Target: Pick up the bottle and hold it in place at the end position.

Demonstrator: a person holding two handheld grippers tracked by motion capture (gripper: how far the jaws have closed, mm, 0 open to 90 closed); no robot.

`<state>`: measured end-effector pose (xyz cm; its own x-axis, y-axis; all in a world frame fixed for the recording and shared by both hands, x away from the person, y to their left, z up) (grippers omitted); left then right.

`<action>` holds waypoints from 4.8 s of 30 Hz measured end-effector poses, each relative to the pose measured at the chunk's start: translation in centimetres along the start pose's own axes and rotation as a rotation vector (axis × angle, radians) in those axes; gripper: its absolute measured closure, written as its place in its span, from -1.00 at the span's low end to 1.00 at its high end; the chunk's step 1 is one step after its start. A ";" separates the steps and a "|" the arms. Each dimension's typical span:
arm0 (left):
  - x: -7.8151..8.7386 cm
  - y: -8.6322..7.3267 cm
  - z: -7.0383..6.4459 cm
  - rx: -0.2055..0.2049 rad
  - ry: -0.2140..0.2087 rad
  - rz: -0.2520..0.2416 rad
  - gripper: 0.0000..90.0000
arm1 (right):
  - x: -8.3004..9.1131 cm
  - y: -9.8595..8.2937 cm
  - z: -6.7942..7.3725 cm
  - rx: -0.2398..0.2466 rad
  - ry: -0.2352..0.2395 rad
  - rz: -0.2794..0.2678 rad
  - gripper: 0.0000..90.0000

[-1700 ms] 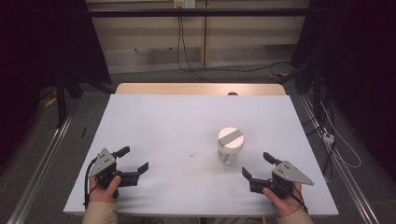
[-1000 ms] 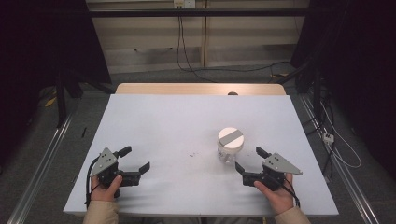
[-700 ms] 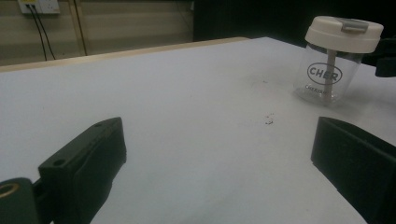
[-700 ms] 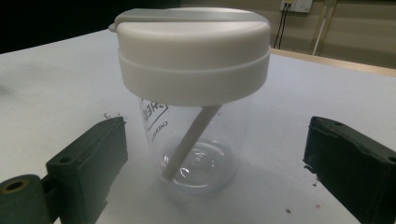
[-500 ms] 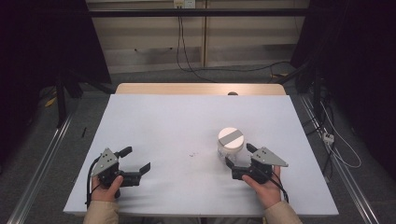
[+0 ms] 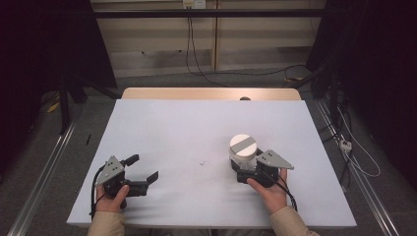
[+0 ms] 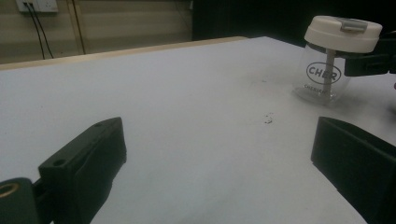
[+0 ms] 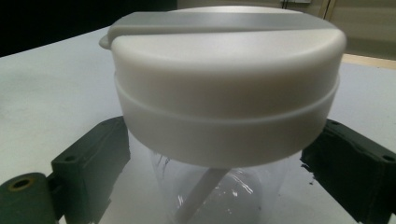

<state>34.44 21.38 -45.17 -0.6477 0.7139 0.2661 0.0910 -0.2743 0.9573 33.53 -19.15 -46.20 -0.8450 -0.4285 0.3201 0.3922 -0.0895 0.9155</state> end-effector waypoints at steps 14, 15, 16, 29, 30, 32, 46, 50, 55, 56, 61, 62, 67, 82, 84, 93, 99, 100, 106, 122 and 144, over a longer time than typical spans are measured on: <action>0.0 -0.1 0.0 -0.002 0.000 0.009 -0.94 | -1.9 0.2 0.4 0.002 -0.022 0.021 -0.77; 0.0 -0.1 0.0 -0.002 0.000 0.008 -0.93 | -2.0 0.2 0.4 0.001 -0.023 0.023 -0.77; 0.0 -0.1 0.0 -0.002 0.000 0.009 -0.94 | -2.0 0.2 0.4 0.003 -0.024 0.024 -0.77; 0.0 -0.1 0.1 -0.001 -0.004 0.011 -0.93 | -2.3 0.4 0.3 0.020 -0.014 0.009 -0.59; -0.1 -0.1 0.1 -0.004 -0.005 0.011 -0.93 | -2.4 0.5 0.4 0.016 -0.004 0.012 -0.59; -0.1 -0.1 0.1 -0.007 -0.005 0.013 -0.93 | -2.4 0.6 0.6 0.035 0.006 0.016 -0.59; -0.1 0.0 0.1 -0.003 -0.009 0.002 -0.93 | -3.6 1.6 1.6 0.068 0.069 0.025 -0.59; -0.1 0.0 0.1 -0.006 -0.009 0.008 -0.93 | -3.9 1.9 1.6 0.072 0.079 0.027 -0.59; -0.1 0.0 0.0 -0.007 -0.010 0.005 -0.93 | -4.2 2.1 1.6 0.071 0.088 0.028 -0.59; -0.1 0.0 0.0 -0.007 -0.010 0.005 -0.93 | -4.3 2.1 1.6 0.070 0.090 0.028 -0.59; -0.2 0.0 0.0 -0.007 -0.011 0.005 -0.93 | -4.7 2.4 1.7 0.075 0.096 0.030 -0.59; -0.2 0.0 0.0 -0.006 -0.012 0.005 -0.93 | -4.8 2.5 1.7 0.078 0.097 0.030 -0.59; -0.2 0.0 0.0 -0.007 -0.012 0.006 -0.93 | -5.4 2.6 1.9 0.076 0.105 0.036 -0.59; -0.2 0.0 0.0 -0.006 -0.016 0.009 -0.93 | -6.6 3.1 2.1 0.080 0.122 0.043 -0.59; -0.2 -0.1 0.0 -0.005 -0.017 0.008 -0.93 | -6.8 3.2 2.2 0.079 0.122 0.043 -0.59; -0.3 -0.1 0.1 -0.009 -0.018 0.013 -0.93 | -7.3 3.4 2.2 0.080 0.132 0.042 -0.59; -0.3 -0.1 0.1 -0.015 -0.020 0.013 -0.93 | -7.7 3.7 2.4 0.078 0.139 0.041 -0.59; -0.3 -0.1 0.1 -0.016 -0.019 0.014 -0.93 | -7.8 3.7 2.5 0.079 0.142 0.040 -0.59; -0.3 -0.1 0.1 -0.012 -0.021 0.013 -0.93 | -8.3 3.8 2.5 0.079 0.144 0.043 -0.59; -0.4 -0.2 0.2 -0.011 -0.020 0.016 -0.93 | -9.5 3.9 2.8 0.077 0.154 0.049 -0.59; -0.5 -0.2 0.1 -0.008 -0.022 0.020 -0.93 | -10.7 4.1 2.2 0.066 0.151 0.049 -0.59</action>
<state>34.82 21.10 -45.54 -0.6287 0.7224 0.2879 0.0974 -0.2942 0.9508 43.36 -12.92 -45.29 -0.7592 -0.5618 0.3287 0.4024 -0.0082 0.9154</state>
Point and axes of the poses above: each handheld gripper's, and its own axes: x roughly backward along the jaws, y roughly out of its top, z roughly to its left, the point moved 2 cm from there along -x, roughly forward along the jaws, and after that the axes turned 12 degrees about -x, right-handed, at the moved point
